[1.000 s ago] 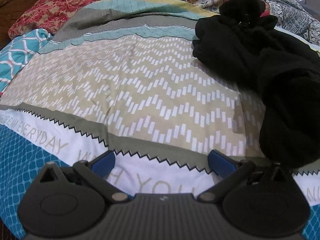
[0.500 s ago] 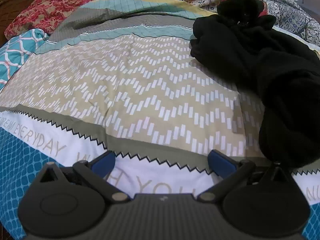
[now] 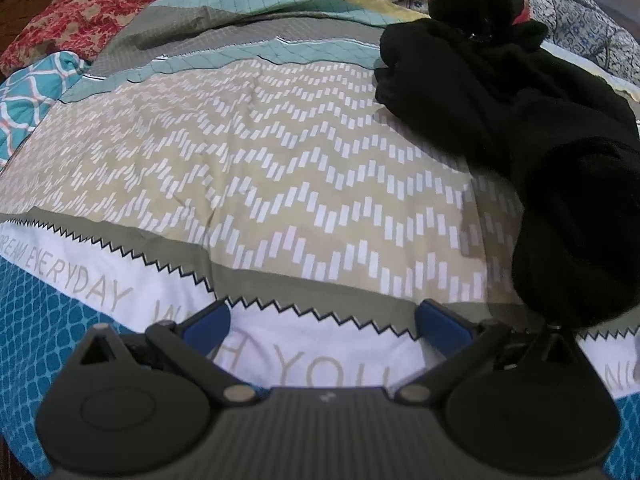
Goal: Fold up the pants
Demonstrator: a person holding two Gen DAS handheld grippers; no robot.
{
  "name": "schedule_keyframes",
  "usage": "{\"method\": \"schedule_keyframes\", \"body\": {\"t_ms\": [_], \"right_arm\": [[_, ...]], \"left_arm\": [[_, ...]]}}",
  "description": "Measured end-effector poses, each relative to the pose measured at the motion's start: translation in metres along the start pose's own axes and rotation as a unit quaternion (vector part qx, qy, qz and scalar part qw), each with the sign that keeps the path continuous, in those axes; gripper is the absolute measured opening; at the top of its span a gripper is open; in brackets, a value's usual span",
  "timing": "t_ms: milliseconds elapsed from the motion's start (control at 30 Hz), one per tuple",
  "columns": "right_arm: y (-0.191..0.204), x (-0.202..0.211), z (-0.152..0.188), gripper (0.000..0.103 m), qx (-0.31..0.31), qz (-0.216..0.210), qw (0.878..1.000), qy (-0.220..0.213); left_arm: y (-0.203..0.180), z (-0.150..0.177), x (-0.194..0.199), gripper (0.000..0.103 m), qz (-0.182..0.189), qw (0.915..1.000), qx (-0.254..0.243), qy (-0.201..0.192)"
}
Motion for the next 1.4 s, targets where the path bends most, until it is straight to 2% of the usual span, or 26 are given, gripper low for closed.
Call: {"method": "schedule_keyframes", "body": {"t_ms": [100,200,300,433,567,833,967,1100,1133,1233,1333,1400], "right_arm": [[0.000,0.002,-0.003,0.103,0.004,0.002,1.000,0.010],[-0.010,0.020,-0.008,0.103,0.009,-0.023,0.997,0.077],[-0.025,0.058,-0.002,0.103,0.005,-0.067,0.992,0.110],[-0.044,0.117,0.007,0.103,-0.017,-0.111,0.987,0.117],[-0.044,0.152,0.012,0.103,-0.029,-0.134,0.982,0.127],[-0.029,0.167,0.009,0.103,-0.018,-0.160,0.979,0.129],[-0.035,0.169,0.005,0.103,-0.031,-0.171,0.978,0.117],[-0.038,0.172,-0.006,0.083,-0.020,-0.184,0.980,0.077],[-0.037,0.170,-0.010,0.075,-0.018,-0.188,0.979,0.074],[-0.027,0.158,-0.023,0.065,-0.017,-0.212,0.974,0.079],[-0.016,0.143,-0.033,0.055,-0.008,-0.226,0.971,0.075],[-0.013,0.130,-0.041,0.053,-0.012,-0.229,0.971,0.067]], "left_arm": [[0.001,-0.002,0.000,0.103,0.011,0.9998,0.003,0.016],[0.002,-0.001,0.001,0.103,0.019,0.9995,-0.001,0.026],[0.001,0.001,0.005,0.103,0.028,0.9990,-0.009,0.034],[-0.004,0.005,0.012,0.103,0.029,0.9988,-0.022,0.033],[-0.010,0.010,0.025,0.103,0.030,0.9989,-0.028,0.023],[-0.007,0.008,0.054,0.103,0.022,0.9990,-0.037,-0.009],[0.001,0.007,0.057,0.103,0.062,0.9979,-0.012,-0.012],[0.014,0.014,0.051,0.103,0.095,0.9953,0.019,0.004],[0.017,0.016,0.048,0.103,0.099,0.9947,0.028,0.010],[0.026,0.021,0.037,0.101,0.134,0.9892,0.055,0.025],[0.031,0.022,0.031,0.096,0.177,0.9811,0.071,0.031],[0.033,0.020,0.034,0.082,0.205,0.9752,0.081,0.018]]}}
Point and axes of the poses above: each gripper's, at about its wrist camera, not at the fingertips, and x roughly against the way its jaws point, y to its left, z to its underside, the point moved 2 cm from there along -x, roughly the way its jaws point, and after that the axes turned 15 degrees about -x, right-handed, at the moved point
